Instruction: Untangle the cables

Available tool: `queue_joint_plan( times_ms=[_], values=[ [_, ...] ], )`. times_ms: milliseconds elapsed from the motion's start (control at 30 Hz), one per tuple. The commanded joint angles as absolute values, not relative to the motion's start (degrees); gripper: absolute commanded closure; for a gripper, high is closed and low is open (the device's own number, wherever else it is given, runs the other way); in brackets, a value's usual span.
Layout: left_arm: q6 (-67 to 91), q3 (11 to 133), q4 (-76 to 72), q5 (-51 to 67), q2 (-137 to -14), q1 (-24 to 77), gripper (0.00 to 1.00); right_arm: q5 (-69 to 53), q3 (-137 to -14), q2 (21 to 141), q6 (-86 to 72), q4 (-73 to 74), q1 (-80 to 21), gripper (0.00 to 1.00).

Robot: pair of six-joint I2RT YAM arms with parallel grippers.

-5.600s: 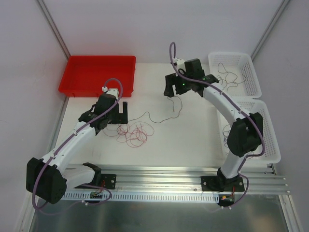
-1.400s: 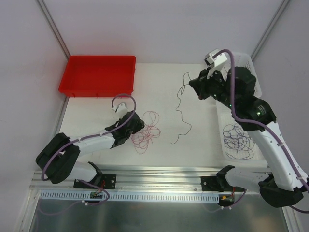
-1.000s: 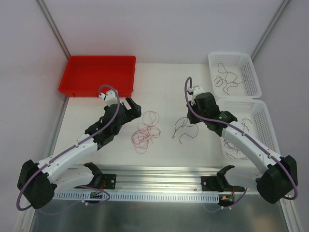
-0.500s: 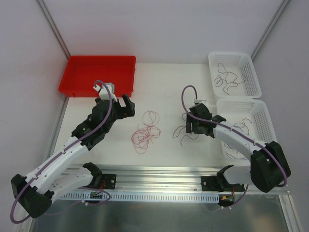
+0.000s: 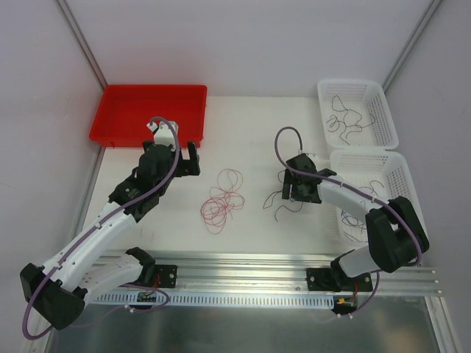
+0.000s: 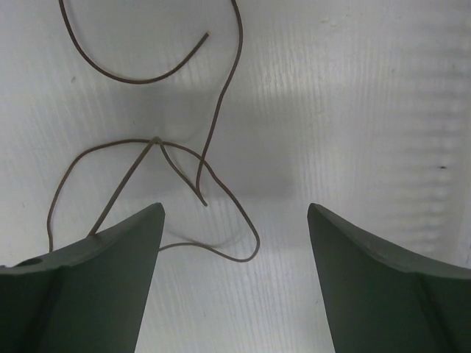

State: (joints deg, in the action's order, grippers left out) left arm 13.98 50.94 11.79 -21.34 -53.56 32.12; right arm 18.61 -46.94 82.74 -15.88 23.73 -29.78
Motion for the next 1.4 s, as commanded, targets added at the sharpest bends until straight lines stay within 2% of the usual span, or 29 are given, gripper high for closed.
queue_joint_plan(
  times_ms=[0, 167, 267, 433, 467, 567, 633, 767, 1000, 1167, 1367],
  values=[
    [12.1, 48.9, 11.4, -22.5, -54.4, 31.5, 0.01, 16.4, -49.5, 85.1, -17.1, 20.8, -29.0, 0.19],
    [10.3, 48.9, 11.1, -23.6, -55.5, 30.9, 0.01, 14.8, -50.3, 88.1, -16.4, 17.7, -28.0, 0.27],
    [9.8, 48.8, 11.2, -23.9, -55.8, 30.9, 0.01, 15.3, -51.7, 90.3, -16.4, 17.5, -27.5, 0.37],
    [9.1, 48.8, 11.1, -25.7, -56.0, 30.9, 0.01, 16.2, -53.3, 93.2, -15.9, 18.0, -27.5, 0.65],
    [9.1, 48.7, 11.1, -25.8, -56.0, 30.9, 0.01, 16.3, -53.3, 93.2, -16.0, 18.0, -27.5, 0.77],
    [8.9, 48.5, 11.1, -26.2, -55.6, 30.8, 0.01, 16.7, -53.9, 91.9, -14.9, 18.9, -27.4, 0.94],
    [8.8, 48.6, 11.0, -26.5, -55.6, 30.8, 0.01, 17.2, -54.8, 89.5, -13.1, 20.3, -27.5, 0.99],
    [8.6, 48.5, 11.1, -26.7, -55.5, 30.8, 0.01, 18.8, -58.8, 83.6, -8.6, 25.3, -27.5, 0.99],
    [7.8, 48.5, 11.1, -28.6, -54.7, 30.8, 0.01, 24.0, -75.2, 77.1, 1.4, 33.0, -25.8, 0.99],
    [7.6, 48.3, 11.0, -28.8, -54.5, 30.6, 0.01, 24.3, -89.6, 76.7, 7.2, 31.2, -20.5, 0.99],
    [7.5, 48.3, 11.0, -28.9, -55.0, 30.6, 0.01, 25.0, -100.0, 83.0, 9.3, 24.2, -11.6, 0.99]
  ],
)
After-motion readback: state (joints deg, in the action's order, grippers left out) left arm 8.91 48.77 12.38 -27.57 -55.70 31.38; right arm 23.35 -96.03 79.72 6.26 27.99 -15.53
